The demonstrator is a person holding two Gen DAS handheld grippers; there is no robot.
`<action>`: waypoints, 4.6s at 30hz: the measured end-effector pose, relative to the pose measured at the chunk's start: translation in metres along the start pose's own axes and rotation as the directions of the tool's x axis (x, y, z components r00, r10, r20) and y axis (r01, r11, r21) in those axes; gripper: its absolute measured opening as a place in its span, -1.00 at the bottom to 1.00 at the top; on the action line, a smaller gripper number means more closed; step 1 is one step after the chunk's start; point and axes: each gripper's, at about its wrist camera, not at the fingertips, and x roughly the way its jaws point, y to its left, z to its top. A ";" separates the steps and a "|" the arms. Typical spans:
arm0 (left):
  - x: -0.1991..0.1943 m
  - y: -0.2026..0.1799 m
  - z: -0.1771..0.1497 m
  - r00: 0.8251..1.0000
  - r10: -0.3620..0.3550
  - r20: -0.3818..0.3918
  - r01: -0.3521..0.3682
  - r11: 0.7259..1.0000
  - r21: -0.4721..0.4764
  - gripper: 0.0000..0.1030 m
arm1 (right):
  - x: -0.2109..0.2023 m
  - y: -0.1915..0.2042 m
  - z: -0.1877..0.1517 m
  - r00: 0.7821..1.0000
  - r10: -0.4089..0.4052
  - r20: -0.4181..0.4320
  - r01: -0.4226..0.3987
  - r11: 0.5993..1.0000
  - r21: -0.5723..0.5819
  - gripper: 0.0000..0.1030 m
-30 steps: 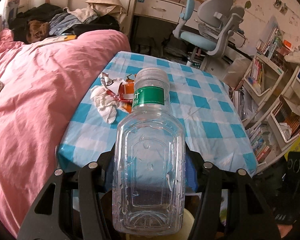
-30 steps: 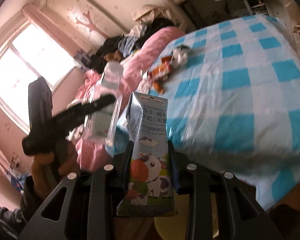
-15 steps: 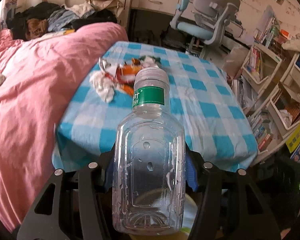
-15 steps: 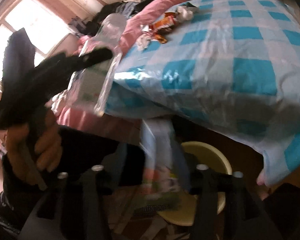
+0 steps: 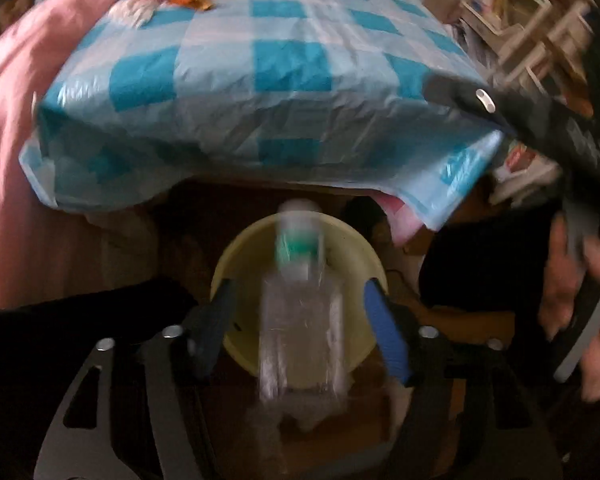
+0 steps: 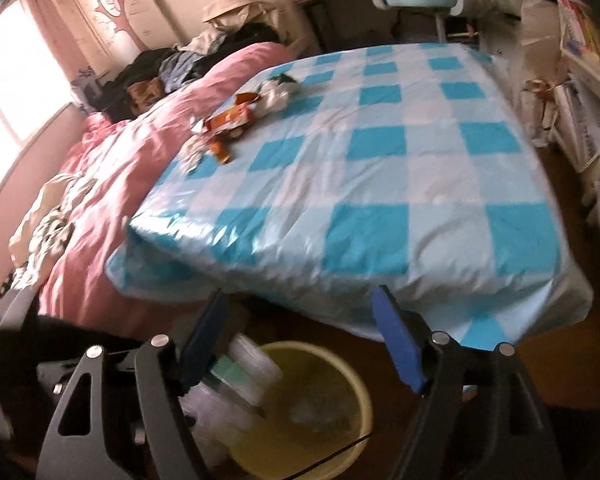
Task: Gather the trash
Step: 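Carry the bottle toward the yellow bin with the left gripper while the right gripper carries the carton, then move both open grippers back over the table, then lower the left gripper toward the white tissue beside the snack wrapper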
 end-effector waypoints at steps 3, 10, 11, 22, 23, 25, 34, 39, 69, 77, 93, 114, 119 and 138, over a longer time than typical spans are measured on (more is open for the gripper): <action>-0.014 0.009 0.007 0.995 0.031 0.091 -0.027 0.999 -0.045 0.50 | 0.003 0.000 0.017 0.999 -0.045 0.020 0.045 0.999 -0.025 0.53; -0.047 0.041 0.053 0.942 0.150 0.300 -0.097 0.978 -0.184 0.70 | 0.023 -0.006 0.048 0.995 -0.098 0.011 0.098 0.993 -0.067 0.54; -0.051 0.048 0.063 0.936 0.158 0.315 -0.096 0.974 -0.204 0.70 | 0.026 -0.005 0.052 0.995 -0.101 0.009 0.101 0.992 -0.080 0.54; -0.062 0.078 0.115 0.904 0.204 0.375 -0.094 0.952 -0.290 0.70 | 0.054 -0.001 0.076 0.994 -0.105 0.001 0.104 0.988 -0.110 0.54; -0.062 0.077 0.117 0.901 0.212 0.380 -0.104 0.952 -0.286 0.70 | 0.054 -0.001 0.076 0.995 -0.104 0.003 0.104 0.988 -0.111 0.54; -0.061 0.075 0.120 0.895 0.222 0.386 -0.117 0.953 -0.278 0.73 | 0.055 -0.001 0.078 0.994 -0.105 0.006 0.105 0.988 -0.110 0.54; -0.063 0.071 0.152 0.876 0.263 0.404 -0.171 0.953 -0.249 0.77 | 0.075 -0.007 0.107 0.986 -0.163 0.014 0.163 0.976 -0.146 0.60; -0.062 0.076 0.178 0.861 0.292 0.416 -0.201 0.948 -0.248 0.77 | 0.086 -0.012 0.120 0.985 -0.172 0.008 0.172 0.975 -0.141 0.60; -0.047 0.092 0.194 0.918 0.202 0.340 -0.100 0.951 -0.293 0.85 | 0.138 -0.028 0.150 0.973 -0.224 -0.060 0.201 0.944 -0.263 0.88; -0.042 0.071 0.182 0.918 0.210 0.337 -0.140 0.965 -0.220 0.85 | 0.138 -0.028 0.150 0.973 -0.224 -0.061 0.201 0.944 -0.263 0.88; -0.056 0.058 0.173 0.913 0.158 0.377 -0.103 0.981 -0.162 0.85 | 0.138 -0.027 0.150 0.973 -0.224 -0.060 0.201 0.944 -0.263 0.88; -0.041 0.132 0.200 0.945 0.135 0.298 -0.009 0.921 -0.389 0.85 | 0.138 -0.027 0.150 0.973 -0.224 -0.060 0.201 0.944 -0.263 0.88; -0.031 0.172 0.204 0.958 0.128 0.256 0.018 0.867 -0.498 0.85 | 0.138 -0.028 0.150 0.973 -0.224 -0.060 0.201 0.944 -0.263 0.88; 0.010 0.213 0.278 0.956 0.199 0.218 -0.074 0.877 -0.475 0.85 | 0.143 -0.018 0.158 0.964 -0.231 -0.135 0.192 0.948 -0.254 0.88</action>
